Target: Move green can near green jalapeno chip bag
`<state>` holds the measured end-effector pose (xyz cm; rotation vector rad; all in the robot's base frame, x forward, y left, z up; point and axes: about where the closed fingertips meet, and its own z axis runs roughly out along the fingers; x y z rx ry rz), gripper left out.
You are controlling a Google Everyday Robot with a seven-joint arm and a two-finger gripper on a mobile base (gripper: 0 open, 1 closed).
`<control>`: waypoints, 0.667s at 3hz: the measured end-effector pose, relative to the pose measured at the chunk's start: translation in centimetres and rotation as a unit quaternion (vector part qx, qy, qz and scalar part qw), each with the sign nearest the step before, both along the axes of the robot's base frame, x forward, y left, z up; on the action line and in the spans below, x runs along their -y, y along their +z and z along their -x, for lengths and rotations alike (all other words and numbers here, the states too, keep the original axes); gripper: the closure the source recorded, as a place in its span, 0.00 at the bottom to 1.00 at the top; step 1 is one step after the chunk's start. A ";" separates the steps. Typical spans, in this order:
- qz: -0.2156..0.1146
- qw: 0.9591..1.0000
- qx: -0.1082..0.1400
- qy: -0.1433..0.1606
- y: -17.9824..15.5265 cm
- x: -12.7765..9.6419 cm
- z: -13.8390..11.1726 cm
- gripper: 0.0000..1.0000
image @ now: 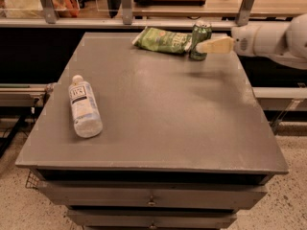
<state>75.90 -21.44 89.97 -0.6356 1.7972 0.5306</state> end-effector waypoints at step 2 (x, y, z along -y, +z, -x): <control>-0.025 0.999 0.037 -0.016 3.0 8.9 4.9 0.00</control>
Offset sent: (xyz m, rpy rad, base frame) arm -0.0413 -0.0740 0.0262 0.0442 -0.0669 -0.0205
